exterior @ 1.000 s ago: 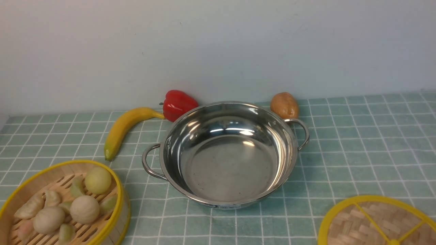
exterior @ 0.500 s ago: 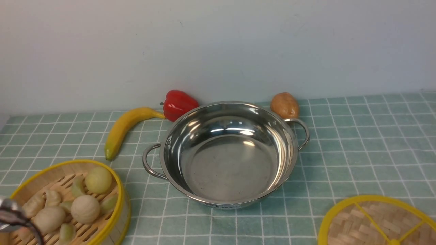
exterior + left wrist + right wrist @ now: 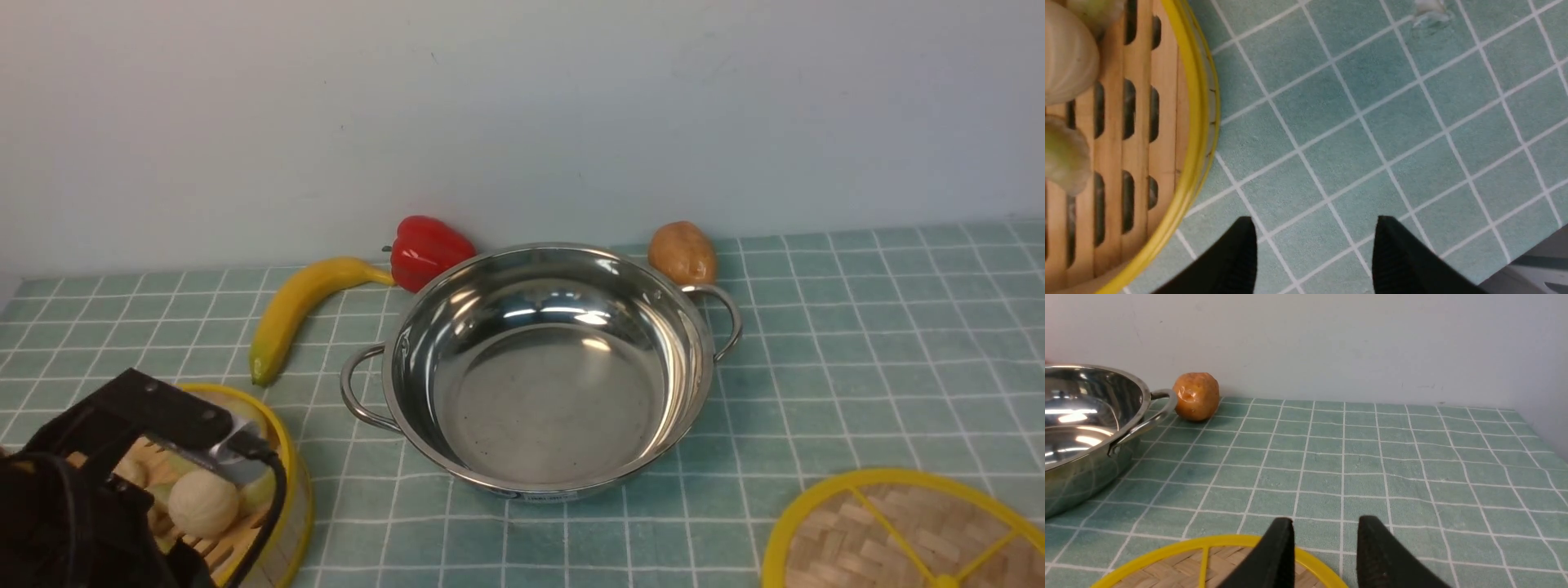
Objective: Place the steamer in the pot on the blue tablecloth, and put the lid on the steamer.
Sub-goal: 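Grasp the rim of the steamer basket holding the buns with the left gripper, then place the bamboo steamer basket with dumplings into the steel pot with the left gripper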
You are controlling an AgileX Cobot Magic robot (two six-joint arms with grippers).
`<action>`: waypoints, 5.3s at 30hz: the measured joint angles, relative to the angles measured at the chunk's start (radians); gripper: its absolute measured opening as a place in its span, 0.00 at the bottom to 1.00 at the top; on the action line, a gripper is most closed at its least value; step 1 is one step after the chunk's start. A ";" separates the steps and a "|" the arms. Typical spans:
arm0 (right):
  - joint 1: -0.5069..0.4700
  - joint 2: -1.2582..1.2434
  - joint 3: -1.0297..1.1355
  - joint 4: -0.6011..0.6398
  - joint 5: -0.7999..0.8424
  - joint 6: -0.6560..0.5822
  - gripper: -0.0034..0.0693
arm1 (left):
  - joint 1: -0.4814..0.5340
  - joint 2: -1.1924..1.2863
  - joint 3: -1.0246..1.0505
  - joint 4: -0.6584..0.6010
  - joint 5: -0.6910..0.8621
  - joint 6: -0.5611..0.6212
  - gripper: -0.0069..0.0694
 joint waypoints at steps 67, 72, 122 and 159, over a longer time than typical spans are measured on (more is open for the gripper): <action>0.000 0.000 0.000 -0.001 0.000 0.000 0.38 | -0.001 0.409 -0.049 0.117 -0.196 -0.039 0.14; 0.000 0.000 0.000 -0.001 0.000 0.000 0.38 | -0.001 0.409 -0.049 0.122 -0.193 -0.055 0.14; 0.000 0.000 0.000 -0.001 0.000 0.000 0.38 | -0.619 0.548 -0.767 0.337 0.075 0.155 0.17; 0.000 0.000 0.000 -0.003 0.000 0.000 0.38 | -0.657 0.779 -0.767 0.247 -0.126 0.176 0.17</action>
